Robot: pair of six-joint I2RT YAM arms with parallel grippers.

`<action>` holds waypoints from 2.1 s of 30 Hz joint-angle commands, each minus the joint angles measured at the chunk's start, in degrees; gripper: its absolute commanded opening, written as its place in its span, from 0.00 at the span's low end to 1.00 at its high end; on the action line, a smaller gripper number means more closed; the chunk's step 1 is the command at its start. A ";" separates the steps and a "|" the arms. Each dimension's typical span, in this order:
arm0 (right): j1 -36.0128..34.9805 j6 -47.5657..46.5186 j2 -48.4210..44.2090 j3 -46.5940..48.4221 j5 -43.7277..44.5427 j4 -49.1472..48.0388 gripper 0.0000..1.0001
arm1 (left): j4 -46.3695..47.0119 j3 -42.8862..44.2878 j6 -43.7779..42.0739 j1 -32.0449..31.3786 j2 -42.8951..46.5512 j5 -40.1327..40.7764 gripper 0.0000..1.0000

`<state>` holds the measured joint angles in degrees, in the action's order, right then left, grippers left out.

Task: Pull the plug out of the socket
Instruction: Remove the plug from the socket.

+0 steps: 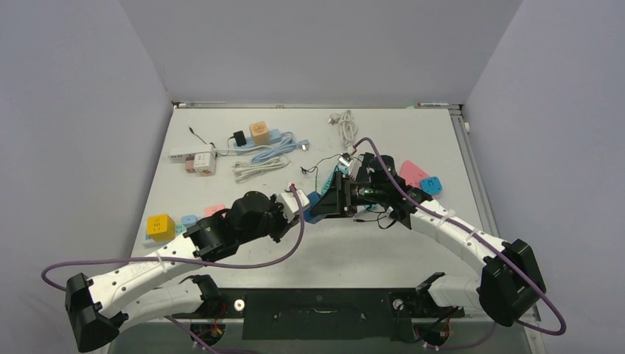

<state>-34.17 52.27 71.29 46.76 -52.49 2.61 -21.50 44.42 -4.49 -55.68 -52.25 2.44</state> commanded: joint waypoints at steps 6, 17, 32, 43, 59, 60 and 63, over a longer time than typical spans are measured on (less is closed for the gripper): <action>2.38 -0.05 -0.81 -1.36 3.91 -1.57 0.05 | 2.63 2.42 -1.22 -1.54 0.89 -2.44 0.00; 2.97 -0.04 0.19 -1.68 3.97 -2.09 0.05 | 2.73 2.46 -1.02 -1.54 0.51 -4.54 0.00; 2.97 -3.62 -1.99 -1.05 4.13 2.91 0.05 | 0.66 4.79 3.26 4.79 -2.87 4.61 0.00; 2.80 -3.23 -4.38 -2.47 3.84 3.35 0.05 | -0.54 5.76 4.14 6.84 -5.16 7.32 0.00; 1.34 -2.88 -5.10 -1.72 5.23 3.62 0.05 | 0.72 5.29 4.94 7.67 -4.58 3.29 0.00; 1.50 -2.59 -4.98 -1.68 5.47 3.40 0.05 | 0.95 5.10 4.81 7.38 -4.16 2.37 0.00; 2.23 -1.80 -4.78 -1.67 6.06 2.64 0.05 | 1.21 4.68 2.93 5.55 -3.53 0.97 0.00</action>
<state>-32.99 52.14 68.64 45.58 -47.22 2.96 -20.21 47.72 0.71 -50.76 -58.37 -0.80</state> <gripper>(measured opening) 0.599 0.167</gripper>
